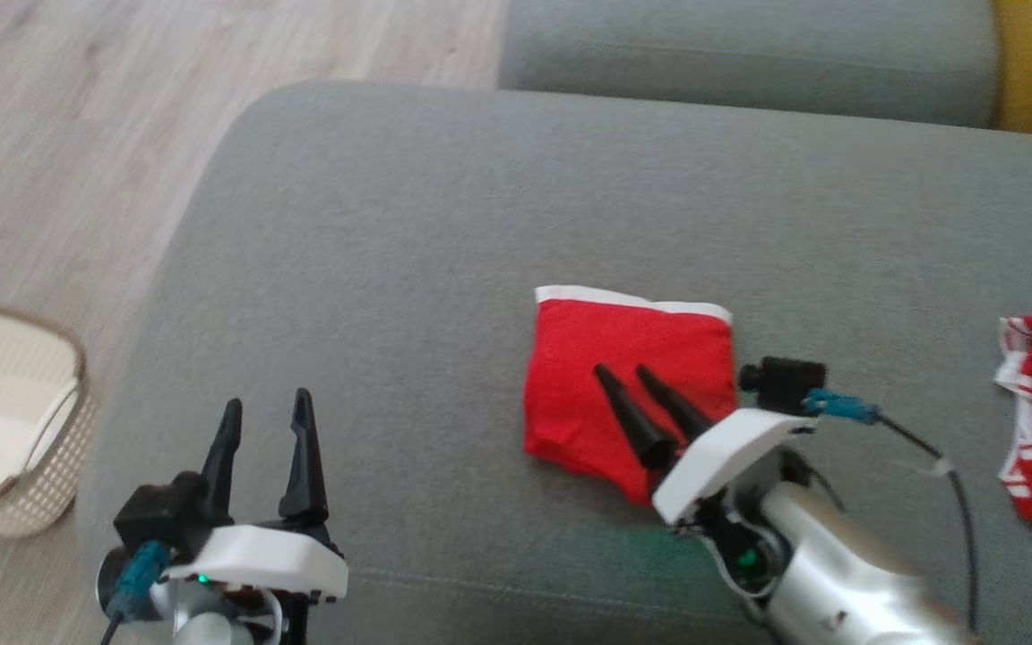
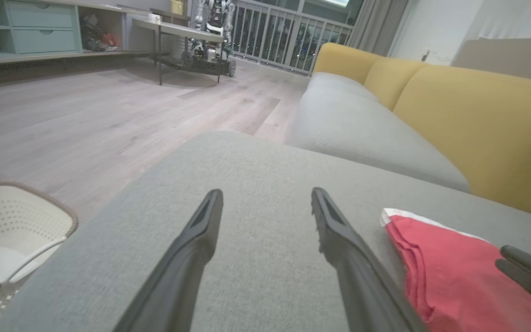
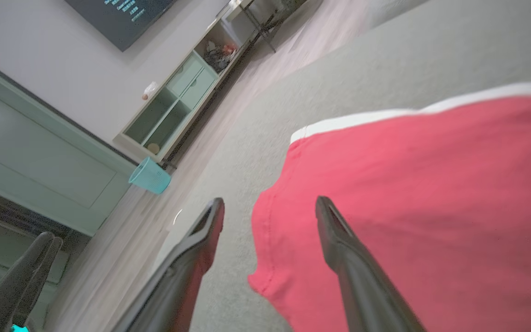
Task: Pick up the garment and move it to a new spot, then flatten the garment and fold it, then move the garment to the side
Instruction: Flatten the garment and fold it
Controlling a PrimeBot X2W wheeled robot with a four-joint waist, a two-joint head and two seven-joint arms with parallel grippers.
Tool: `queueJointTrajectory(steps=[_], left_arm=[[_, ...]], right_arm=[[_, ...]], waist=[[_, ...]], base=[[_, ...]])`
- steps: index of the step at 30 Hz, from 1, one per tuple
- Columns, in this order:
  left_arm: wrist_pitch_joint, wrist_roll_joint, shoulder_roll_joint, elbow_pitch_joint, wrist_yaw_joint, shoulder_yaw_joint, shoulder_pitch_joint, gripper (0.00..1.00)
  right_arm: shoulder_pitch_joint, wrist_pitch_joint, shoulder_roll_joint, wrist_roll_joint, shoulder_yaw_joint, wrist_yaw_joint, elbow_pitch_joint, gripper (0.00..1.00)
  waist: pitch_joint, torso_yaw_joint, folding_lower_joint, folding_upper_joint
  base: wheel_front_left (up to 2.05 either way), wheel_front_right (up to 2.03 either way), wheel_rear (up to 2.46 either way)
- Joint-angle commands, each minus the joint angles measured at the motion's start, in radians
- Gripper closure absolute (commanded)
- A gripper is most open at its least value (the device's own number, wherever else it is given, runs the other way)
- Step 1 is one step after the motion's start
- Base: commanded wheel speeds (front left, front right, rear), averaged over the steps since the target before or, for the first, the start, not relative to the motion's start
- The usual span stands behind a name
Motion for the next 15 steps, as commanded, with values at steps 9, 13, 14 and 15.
queueJointTrajectory(steps=[9, 13, 14, 15], left_arm=[[-0.012, 0.001, 0.001, -0.076, 0.008, 0.047, -0.01, 0.0], [-0.012, 0.0, 0.001, -0.09, 0.006, 0.045, -0.008, 0.0], [-0.012, 0.0, 0.001, -0.094, 0.006, 0.044, -0.007, 0.0], [-0.012, -0.002, 0.001, -0.096, 0.006, 0.043, -0.006, 0.0]], right_arm=[[0.079, -0.016, -0.115, -0.368, -0.226, 0.0, -0.154, 0.0], [0.166, -0.016, -0.102, -0.654, -0.382, 0.0, -0.245, 0.0], [0.194, -0.016, -0.09, -0.719, -0.423, 0.0, -0.272, 0.0], [0.223, -0.016, -0.072, -0.774, -0.462, 0.0, -0.297, 0.0]], waist=[[-0.076, -0.151, 0.0, 0.0], [-0.077, -0.192, 0.0, 0.0], [-0.077, -0.199, 0.0, 0.0], [-0.078, -0.206, 0.0, 0.0]], base=[[0.0, 0.0, 0.0], [0.0, 0.0, 0.0], [0.0, 0.0, 0.0], [0.0, 0.0, 0.0]])
